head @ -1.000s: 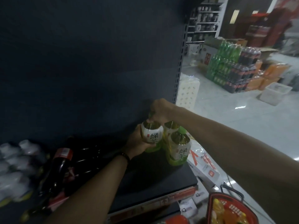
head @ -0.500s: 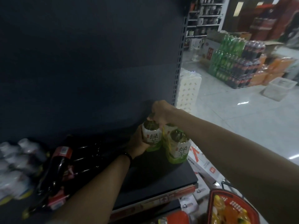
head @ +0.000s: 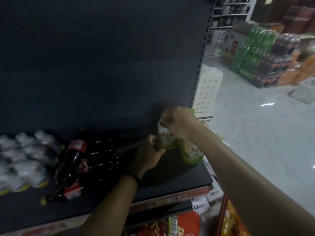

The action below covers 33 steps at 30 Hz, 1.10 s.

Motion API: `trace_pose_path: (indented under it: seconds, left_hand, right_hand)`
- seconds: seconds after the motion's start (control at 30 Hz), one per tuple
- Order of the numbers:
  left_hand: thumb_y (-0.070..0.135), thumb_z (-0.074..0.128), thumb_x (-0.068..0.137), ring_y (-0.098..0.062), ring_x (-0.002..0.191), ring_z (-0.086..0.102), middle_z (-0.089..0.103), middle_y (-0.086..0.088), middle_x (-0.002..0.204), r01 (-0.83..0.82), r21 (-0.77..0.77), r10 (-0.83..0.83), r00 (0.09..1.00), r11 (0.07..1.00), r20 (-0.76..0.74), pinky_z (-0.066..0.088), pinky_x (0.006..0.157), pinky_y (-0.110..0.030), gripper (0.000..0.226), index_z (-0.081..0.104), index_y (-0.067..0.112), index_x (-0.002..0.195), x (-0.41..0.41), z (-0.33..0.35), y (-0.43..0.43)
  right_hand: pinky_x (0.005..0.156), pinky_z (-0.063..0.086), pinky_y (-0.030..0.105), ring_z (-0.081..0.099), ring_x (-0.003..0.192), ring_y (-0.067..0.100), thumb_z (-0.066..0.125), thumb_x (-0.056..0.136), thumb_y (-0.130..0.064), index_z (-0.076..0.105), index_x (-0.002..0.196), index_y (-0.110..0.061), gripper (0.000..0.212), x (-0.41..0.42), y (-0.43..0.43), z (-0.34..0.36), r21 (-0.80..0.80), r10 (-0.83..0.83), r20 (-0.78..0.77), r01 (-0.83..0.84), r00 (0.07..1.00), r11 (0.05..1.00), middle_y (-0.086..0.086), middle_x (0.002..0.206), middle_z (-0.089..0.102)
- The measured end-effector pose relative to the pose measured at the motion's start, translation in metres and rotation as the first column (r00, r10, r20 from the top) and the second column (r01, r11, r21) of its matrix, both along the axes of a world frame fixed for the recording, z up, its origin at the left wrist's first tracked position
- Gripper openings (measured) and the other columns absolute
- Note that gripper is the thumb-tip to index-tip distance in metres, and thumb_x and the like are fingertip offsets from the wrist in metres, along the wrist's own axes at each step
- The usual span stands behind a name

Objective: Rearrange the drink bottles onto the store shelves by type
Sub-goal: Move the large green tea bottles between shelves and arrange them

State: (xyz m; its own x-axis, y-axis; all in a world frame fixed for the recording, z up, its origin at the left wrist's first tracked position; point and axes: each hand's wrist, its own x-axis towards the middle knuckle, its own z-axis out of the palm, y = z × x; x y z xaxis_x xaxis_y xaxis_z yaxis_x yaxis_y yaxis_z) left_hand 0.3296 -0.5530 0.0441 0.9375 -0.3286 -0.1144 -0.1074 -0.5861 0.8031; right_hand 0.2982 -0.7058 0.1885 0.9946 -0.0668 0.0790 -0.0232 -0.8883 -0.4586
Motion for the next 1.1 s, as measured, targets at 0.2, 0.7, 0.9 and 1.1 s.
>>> trace_pose_path:
  seconds: [0.2, 0.7, 0.9, 1.1]
  left_hand:
    - [0.047, 0.073, 0.093, 0.0, 0.094, 0.071, 0.073, 0.018, 0.098, 0.087, 0.12, -0.072, 0.99, 0.989, -0.12, 0.058, 0.087, -0.029, 0.012, 0.064, 0.042, 0.099, -0.102, -0.006, 0.11]
    - [0.059, 0.064, 0.097, -0.004, 0.075, 0.06, 0.063, 0.012, 0.084, 0.253, 0.36, -0.094, 0.909, 0.898, -0.406, 0.046, 0.063, -0.024, 0.022, 0.057, 0.041, 0.087, -0.212, -0.07, 0.447]
    - [0.049, 0.064, 0.1, -0.014, 0.106, 0.064, 0.067, 0.005, 0.117, 0.144, 0.417, 0.049, 0.907, 0.897, -0.419, 0.055, 0.094, -0.033, 0.036, 0.065, 0.024, 0.126, -0.24, -0.102, 0.553]
    - [0.045, 0.067, 0.1, -0.006, 0.097, 0.061, 0.065, 0.011, 0.111, 0.035, 0.397, 0.154, 0.888, 0.917, -0.433, 0.046, 0.078, -0.019, 0.026, 0.065, 0.028, 0.12, -0.228, -0.148, 0.603]
  right_hand:
    - [0.082, 0.058, 0.039, 0.071, 0.088, 0.017, 0.063, 0.096, -0.042, 0.077, 0.106, -0.022, 0.026, -0.053, 0.065, -0.054, 0.169, 0.166, -0.003, -0.163, 0.986, 0.972, -0.004, 0.098, 0.077]
    - [0.085, 0.06, 0.032, 0.07, 0.09, 0.012, 0.068, 0.102, -0.032, 0.074, 0.108, -0.023, 0.012, -0.155, 0.387, -0.197, 0.302, 0.374, -0.42, -0.261, 0.827, 0.917, -0.005, 0.101, 0.076]
    - [0.09, 0.062, 0.044, 0.07, 0.093, 0.019, 0.065, 0.103, -0.037, 0.066, 0.102, -0.024, 0.013, -0.17, 0.47, -0.249, 0.254, 0.368, -0.592, -0.267, 0.717, 0.93, -0.001, 0.105, 0.071]
    - [0.092, 0.057, 0.043, 0.067, 0.113, 0.031, 0.058, 0.105, -0.041, 0.063, 0.126, -0.018, 0.032, -0.139, 0.516, -0.3, 0.129, 0.354, -0.606, -0.351, 0.712, 0.927, 0.008, 0.124, 0.068]
